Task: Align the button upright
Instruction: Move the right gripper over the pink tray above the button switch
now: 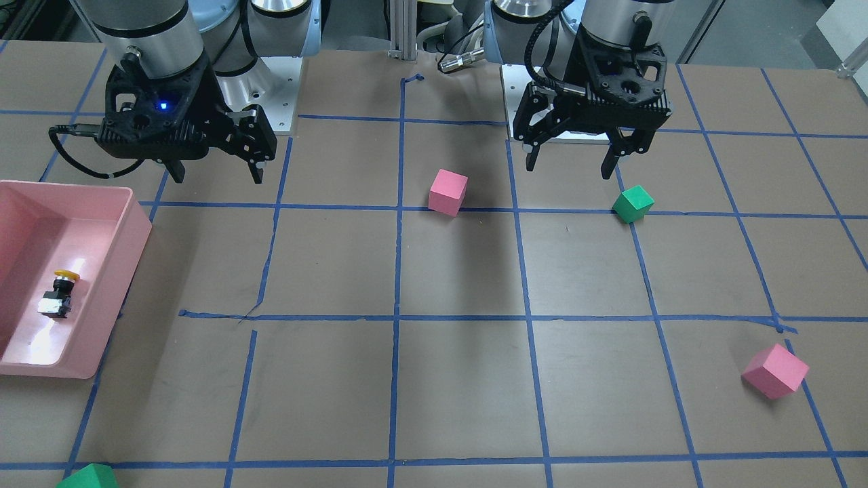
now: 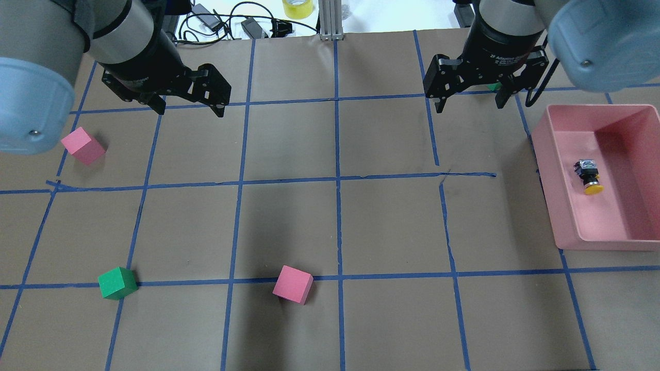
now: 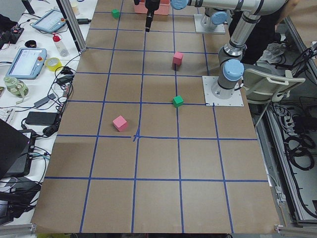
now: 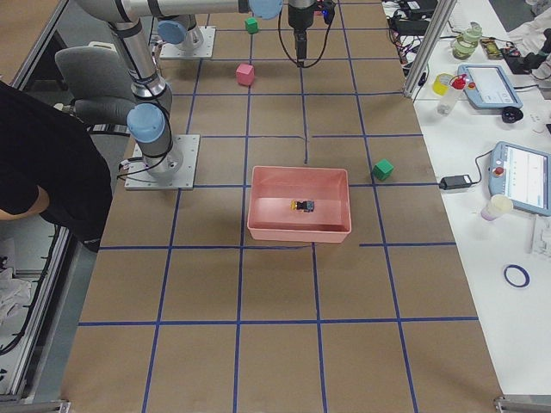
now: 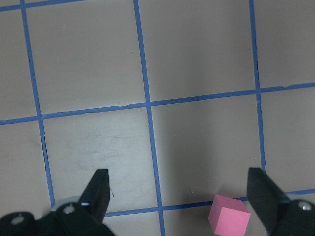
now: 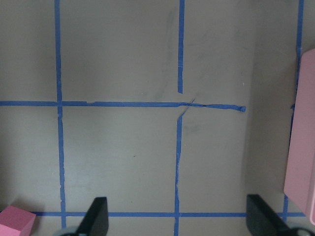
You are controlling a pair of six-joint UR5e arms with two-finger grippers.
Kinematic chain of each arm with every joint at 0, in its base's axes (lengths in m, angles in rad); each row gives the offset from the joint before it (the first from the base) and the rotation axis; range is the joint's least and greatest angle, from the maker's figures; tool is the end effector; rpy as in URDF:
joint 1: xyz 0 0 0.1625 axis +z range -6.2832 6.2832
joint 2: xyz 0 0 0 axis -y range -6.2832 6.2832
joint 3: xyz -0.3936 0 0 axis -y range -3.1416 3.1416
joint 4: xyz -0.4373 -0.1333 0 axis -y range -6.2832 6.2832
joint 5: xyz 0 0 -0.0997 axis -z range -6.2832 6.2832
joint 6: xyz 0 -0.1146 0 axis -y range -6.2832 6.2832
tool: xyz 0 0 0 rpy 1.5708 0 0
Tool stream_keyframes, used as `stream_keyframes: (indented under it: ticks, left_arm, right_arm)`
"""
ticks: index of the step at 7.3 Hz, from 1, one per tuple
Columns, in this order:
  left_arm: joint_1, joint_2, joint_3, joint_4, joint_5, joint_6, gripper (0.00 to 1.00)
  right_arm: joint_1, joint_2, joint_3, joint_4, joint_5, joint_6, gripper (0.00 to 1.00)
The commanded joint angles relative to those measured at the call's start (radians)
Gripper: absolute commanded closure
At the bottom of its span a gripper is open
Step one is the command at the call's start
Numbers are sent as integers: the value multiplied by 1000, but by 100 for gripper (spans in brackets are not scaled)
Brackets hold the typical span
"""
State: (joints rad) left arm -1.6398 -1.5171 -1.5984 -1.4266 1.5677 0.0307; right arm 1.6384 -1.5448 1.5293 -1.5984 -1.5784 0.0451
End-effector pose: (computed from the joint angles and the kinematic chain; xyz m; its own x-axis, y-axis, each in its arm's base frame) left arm -0.1701 -0.5232 0.4709 -0.9950 0.0996 -0.0022 0.0985 0.9806 -0.1695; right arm 0.1694 -0.5418 0.4526 -0.9997 -0.0222 0.0056 -0.0224 0.9988 -0.0434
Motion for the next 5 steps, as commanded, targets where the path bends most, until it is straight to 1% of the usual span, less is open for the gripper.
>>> stream_keyframes:
  ticks: [1, 4, 5]
  left_arm:
    - [0, 0, 0, 0, 0, 0, 0]
    - [0, 0, 0, 0, 0, 0, 0]
    - [0, 0, 0, 0, 0, 0, 0]
  right_arm:
    - [0, 9, 0, -1, 14, 7, 0]
    - [-14, 12, -14, -5, 11, 9, 0]
    - [-56, 18, -14, 3, 2, -7, 0]
